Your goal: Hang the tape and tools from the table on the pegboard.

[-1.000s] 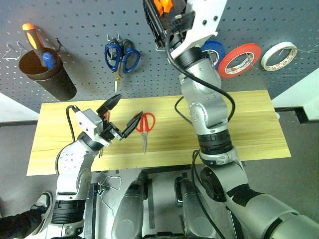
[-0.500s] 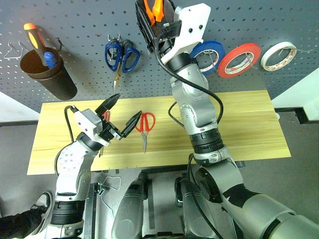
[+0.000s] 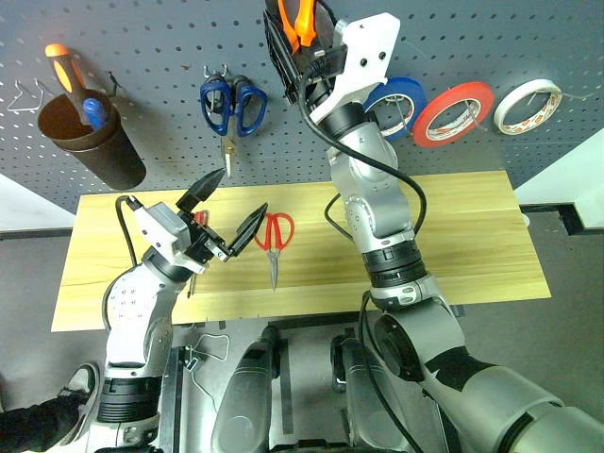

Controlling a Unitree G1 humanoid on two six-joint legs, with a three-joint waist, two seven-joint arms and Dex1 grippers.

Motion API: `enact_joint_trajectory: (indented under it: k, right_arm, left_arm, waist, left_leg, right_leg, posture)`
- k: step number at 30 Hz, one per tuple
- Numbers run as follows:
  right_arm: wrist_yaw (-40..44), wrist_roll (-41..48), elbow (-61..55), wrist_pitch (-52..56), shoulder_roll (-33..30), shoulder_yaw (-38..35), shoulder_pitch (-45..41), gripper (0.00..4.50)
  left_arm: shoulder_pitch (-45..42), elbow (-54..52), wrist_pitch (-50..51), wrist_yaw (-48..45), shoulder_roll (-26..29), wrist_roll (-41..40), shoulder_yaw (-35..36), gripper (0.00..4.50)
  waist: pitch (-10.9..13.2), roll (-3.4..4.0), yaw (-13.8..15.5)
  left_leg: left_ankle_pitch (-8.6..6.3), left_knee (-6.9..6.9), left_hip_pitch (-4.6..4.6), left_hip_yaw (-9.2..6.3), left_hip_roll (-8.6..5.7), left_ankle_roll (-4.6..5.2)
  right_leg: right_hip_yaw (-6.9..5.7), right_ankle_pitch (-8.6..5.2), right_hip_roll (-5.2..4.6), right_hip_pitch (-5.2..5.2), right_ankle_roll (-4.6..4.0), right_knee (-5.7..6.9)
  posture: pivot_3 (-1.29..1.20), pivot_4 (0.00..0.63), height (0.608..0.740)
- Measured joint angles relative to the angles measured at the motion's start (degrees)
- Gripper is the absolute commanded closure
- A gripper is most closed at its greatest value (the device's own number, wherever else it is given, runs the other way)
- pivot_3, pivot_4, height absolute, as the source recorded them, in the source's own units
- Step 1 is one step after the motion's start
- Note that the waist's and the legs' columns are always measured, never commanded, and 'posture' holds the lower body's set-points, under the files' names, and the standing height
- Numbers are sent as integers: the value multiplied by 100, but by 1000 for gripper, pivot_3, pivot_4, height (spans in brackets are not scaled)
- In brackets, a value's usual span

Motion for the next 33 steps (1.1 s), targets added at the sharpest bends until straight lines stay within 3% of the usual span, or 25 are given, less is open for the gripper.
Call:
enact_joint_trajectory:
  k: [33]
  right_arm:
    - [39,-53,178,-38,-114,-23,235,1780]
  left_arm:
    - [-84,257,-506,167,-276,-10,25,0]
  waist:
    - [0,0,-3]
  left_leg:
    - [2,1,3,0,0,-1]
  right_leg:
    - [2,0,1,0,-1,4]
  posture:
    - [65,390,703]
